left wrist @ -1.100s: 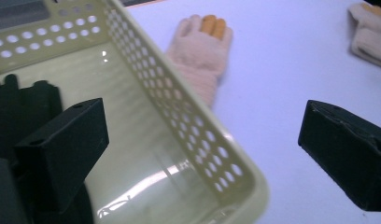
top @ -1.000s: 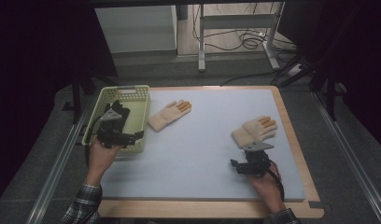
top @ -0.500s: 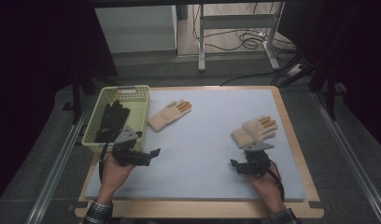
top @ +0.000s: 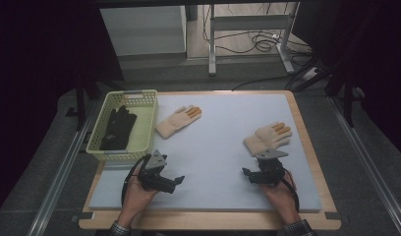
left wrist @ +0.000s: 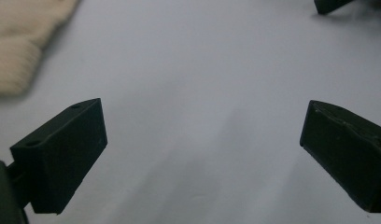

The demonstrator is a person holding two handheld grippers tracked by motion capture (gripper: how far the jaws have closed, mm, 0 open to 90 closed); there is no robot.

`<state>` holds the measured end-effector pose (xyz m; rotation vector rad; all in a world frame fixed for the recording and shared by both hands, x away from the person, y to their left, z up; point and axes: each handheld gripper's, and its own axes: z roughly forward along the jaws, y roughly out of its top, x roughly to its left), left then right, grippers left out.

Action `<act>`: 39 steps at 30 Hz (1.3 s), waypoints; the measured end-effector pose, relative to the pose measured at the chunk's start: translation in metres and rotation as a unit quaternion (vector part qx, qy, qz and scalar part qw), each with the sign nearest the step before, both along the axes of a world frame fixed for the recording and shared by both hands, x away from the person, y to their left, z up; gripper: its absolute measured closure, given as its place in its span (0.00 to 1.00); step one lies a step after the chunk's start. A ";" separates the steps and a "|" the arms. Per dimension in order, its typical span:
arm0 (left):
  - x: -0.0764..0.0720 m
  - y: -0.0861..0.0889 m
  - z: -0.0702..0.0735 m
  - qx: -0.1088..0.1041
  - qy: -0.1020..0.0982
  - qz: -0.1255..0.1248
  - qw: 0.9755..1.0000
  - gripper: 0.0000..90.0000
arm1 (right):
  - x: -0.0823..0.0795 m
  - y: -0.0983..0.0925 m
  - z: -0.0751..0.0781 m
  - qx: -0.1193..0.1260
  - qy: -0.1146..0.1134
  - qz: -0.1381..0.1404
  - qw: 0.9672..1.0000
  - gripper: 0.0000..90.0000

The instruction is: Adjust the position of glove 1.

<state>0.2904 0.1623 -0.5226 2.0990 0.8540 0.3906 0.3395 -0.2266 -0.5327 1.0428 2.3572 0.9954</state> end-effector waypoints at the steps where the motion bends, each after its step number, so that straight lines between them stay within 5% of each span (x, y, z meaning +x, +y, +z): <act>1: 0.000 -0.001 -0.003 0.009 0.003 0.002 1.000 0.01 | 0.000 0.000 0.000 0.000 0.000 0.000 1.000 0.27; 8: 0.005 0.001 -0.027 0.058 0.031 0.018 0.998 0.01 | 0.000 0.000 0.000 -0.001 0.000 -0.001 1.000 0.26; 11: 0.010 0.007 -0.028 0.031 0.061 0.025 0.997 0.02 | 0.000 0.000 0.000 -0.003 -0.001 -0.002 1.000 0.26; 20: 0.010 0.005 -0.028 0.041 0.056 0.024 0.997 0.01 | 0.000 0.005 0.003 0.004 0.004 -0.001 1.000 0.29; 27: 0.010 0.005 -0.028 0.040 0.056 0.024 0.997 0.01 | 0.010 0.039 0.014 0.005 -0.007 0.039 0.999 0.42; 39: 0.009 0.005 -0.029 0.039 0.057 0.025 0.997 0.01 | 0.069 0.110 0.030 0.037 0.002 0.090 0.995 0.68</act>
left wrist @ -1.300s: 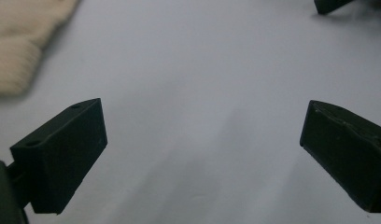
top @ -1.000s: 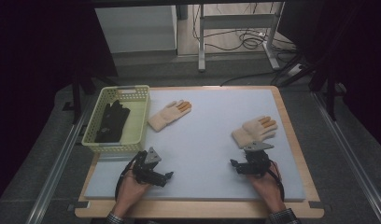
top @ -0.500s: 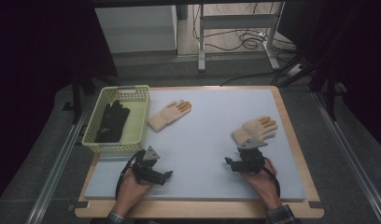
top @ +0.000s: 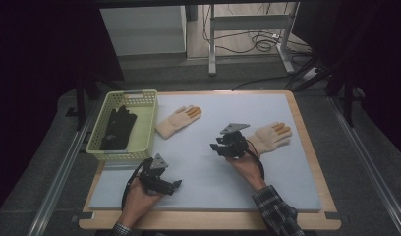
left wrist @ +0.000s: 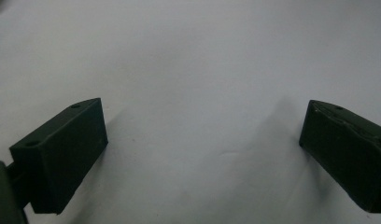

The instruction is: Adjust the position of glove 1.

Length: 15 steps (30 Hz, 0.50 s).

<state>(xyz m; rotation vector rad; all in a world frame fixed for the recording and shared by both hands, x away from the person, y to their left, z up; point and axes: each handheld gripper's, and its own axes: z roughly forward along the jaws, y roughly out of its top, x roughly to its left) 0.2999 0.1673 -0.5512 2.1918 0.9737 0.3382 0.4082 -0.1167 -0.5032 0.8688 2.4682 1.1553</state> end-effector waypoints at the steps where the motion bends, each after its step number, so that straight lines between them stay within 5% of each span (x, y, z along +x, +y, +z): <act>1: 0.000 0.000 0.000 0.000 0.000 0.000 1.000 0.01 | 0.004 0.007 0.000 -0.003 -0.002 0.002 1.000 0.69; 15: 0.000 0.000 0.000 0.000 -0.001 -0.001 1.000 0.01 | 0.056 0.083 -0.014 -0.004 0.006 0.020 1.000 0.69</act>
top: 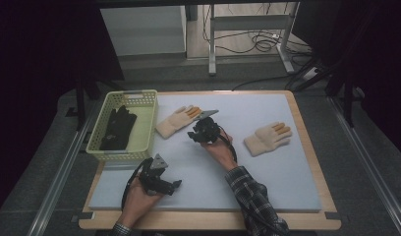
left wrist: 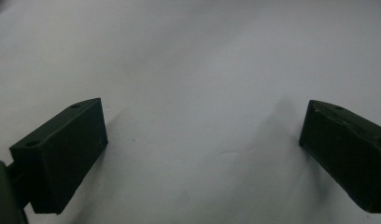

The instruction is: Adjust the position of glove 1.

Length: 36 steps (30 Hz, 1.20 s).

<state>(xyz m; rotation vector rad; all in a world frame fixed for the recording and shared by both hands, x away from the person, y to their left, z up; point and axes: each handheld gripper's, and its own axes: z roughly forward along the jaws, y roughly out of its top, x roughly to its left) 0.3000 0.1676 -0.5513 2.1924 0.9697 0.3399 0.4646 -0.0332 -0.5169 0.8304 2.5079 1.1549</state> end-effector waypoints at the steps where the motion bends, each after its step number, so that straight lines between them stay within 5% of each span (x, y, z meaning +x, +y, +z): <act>1: 0.000 0.000 0.000 0.000 0.000 0.000 1.000 0.01 | 0.003 0.003 -0.002 -0.002 -0.001 -0.001 1.000 0.69; 16: 0.000 0.000 0.000 0.001 -0.001 -0.001 1.000 0.01 | 0.038 0.038 -0.012 0.004 0.002 -0.014 1.000 0.58; 20: 0.000 0.000 0.000 0.001 -0.001 -0.001 1.000 0.01 | 0.044 0.047 -0.016 -0.021 -0.006 -0.018 1.000 0.57; 22: 0.000 0.000 0.000 0.001 -0.001 -0.001 1.000 0.01 | 0.047 0.052 -0.020 -0.041 -0.003 -0.025 0.999 0.62; 26: 0.000 0.000 0.000 0.000 -0.001 -0.001 1.000 0.01 | 0.047 0.052 -0.022 -0.039 -0.019 -0.044 0.998 0.93; 30: 0.000 0.000 0.000 0.001 -0.001 -0.001 1.000 0.01 | 0.048 0.048 -0.021 -0.036 -0.010 -0.048 0.998 0.97; 33: 0.000 0.000 0.000 0.001 -0.001 -0.001 1.000 0.01 | 0.043 0.047 -0.017 -0.052 -0.024 -0.042 0.997 0.97; 36: 0.000 0.000 0.000 0.001 -0.001 -0.001 1.000 0.01 | 0.037 0.040 -0.009 -0.043 -0.027 -0.039 0.998 0.97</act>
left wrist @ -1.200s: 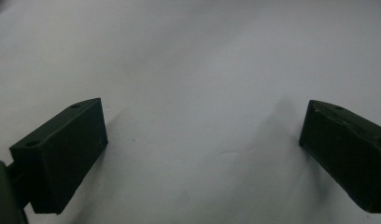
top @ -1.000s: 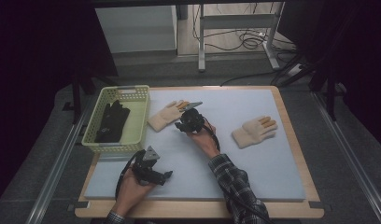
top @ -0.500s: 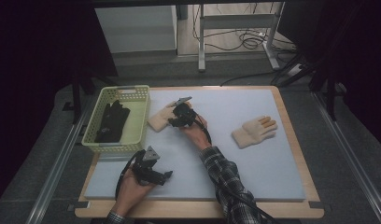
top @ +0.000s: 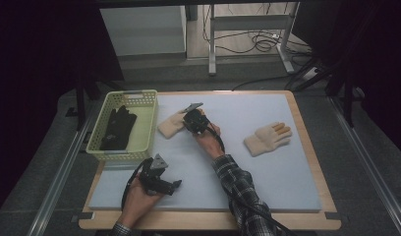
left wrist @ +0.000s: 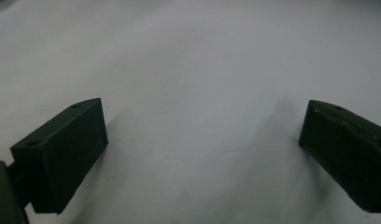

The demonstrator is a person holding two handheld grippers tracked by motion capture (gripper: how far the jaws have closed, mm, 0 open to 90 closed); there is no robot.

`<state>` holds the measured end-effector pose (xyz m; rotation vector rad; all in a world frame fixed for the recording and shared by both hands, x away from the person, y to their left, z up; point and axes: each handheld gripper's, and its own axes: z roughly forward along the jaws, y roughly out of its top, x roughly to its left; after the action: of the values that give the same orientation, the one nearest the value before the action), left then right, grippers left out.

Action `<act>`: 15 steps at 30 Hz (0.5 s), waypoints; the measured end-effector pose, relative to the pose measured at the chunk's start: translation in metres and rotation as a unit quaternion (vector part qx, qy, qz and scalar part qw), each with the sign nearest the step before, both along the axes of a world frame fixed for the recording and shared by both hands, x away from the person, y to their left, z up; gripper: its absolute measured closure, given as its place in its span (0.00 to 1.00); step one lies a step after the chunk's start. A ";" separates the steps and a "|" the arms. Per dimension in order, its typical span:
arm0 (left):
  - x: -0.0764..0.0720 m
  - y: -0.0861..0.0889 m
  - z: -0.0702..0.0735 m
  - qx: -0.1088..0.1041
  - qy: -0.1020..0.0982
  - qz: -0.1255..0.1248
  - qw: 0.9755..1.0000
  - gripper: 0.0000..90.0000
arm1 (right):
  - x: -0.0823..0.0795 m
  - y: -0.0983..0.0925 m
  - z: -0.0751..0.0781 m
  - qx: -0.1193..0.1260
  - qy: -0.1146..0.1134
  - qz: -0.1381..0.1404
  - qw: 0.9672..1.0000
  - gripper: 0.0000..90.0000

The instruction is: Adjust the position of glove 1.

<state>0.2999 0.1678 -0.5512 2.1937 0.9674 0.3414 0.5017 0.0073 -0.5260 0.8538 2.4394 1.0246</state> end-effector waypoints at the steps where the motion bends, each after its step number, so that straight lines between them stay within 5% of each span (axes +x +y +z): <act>1: 0.000 0.000 0.000 0.000 0.000 0.000 1.000 0.01 | -0.002 -0.004 0.003 0.003 -0.001 0.003 1.000 0.97; 15: 0.000 0.000 0.000 -0.001 0.000 0.001 1.000 0.01 | -0.057 -0.068 0.048 0.029 -0.007 0.053 0.998 0.97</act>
<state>0.3000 0.1677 -0.5515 2.1911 0.9694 0.3421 0.4443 -0.0603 -0.4781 0.7406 2.4774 1.1400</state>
